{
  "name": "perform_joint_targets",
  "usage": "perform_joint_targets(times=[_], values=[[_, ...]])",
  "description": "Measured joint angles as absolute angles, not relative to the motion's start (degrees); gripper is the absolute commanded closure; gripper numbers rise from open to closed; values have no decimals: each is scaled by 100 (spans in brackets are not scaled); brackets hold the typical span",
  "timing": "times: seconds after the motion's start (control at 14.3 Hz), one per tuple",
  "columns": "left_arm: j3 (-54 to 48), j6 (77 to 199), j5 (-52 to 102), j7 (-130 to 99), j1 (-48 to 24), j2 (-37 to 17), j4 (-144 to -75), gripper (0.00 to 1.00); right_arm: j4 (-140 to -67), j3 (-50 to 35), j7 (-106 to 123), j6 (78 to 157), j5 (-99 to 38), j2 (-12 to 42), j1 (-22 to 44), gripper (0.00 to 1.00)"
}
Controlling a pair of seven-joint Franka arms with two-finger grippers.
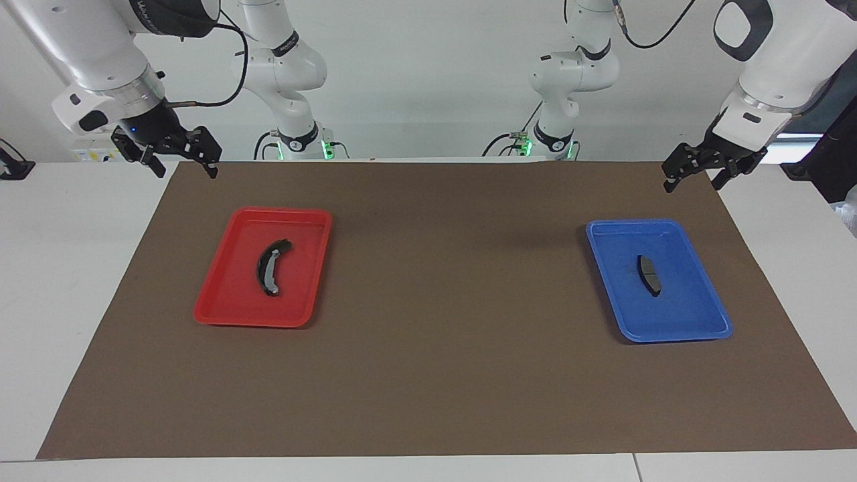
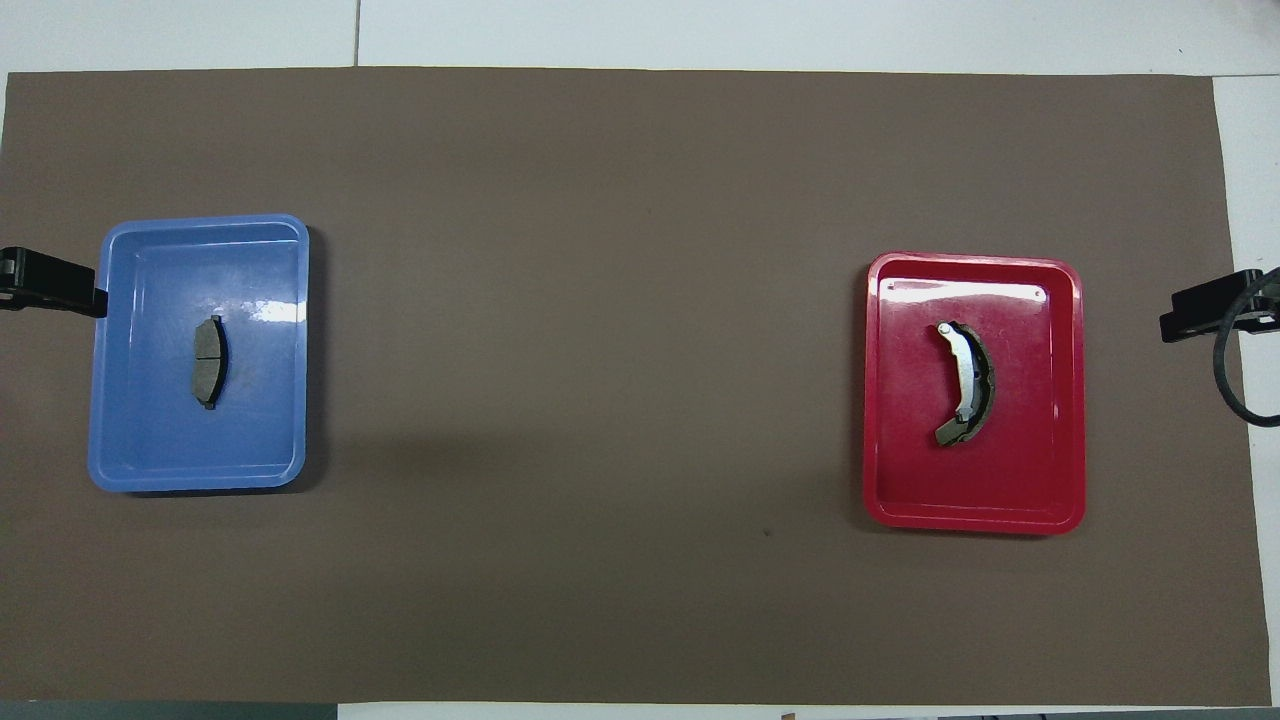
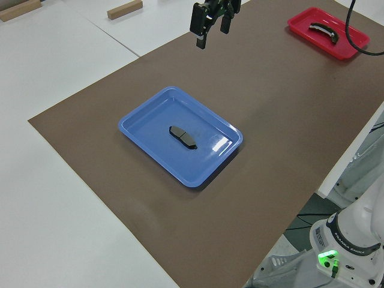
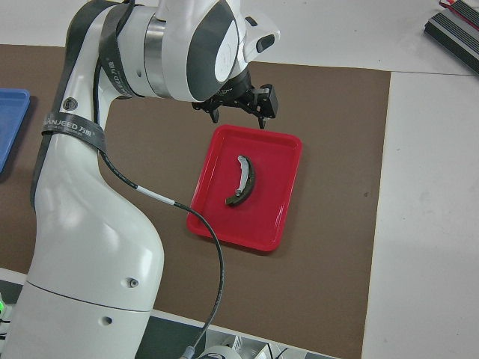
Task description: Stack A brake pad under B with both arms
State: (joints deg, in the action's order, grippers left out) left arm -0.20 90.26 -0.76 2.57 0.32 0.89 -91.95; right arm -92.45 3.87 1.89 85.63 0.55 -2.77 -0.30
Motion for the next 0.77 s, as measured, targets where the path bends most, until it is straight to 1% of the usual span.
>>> perform_joint_targets(times=[0.49,0.77], values=[[-22,9026,-76,251,32,92,-9197,0,-9262,387,189,8565,55,-279,-30,1],[-22,9026,-76,246,34,92,-9203,1,-9421,363,189,8689,55,-341,0,1]])
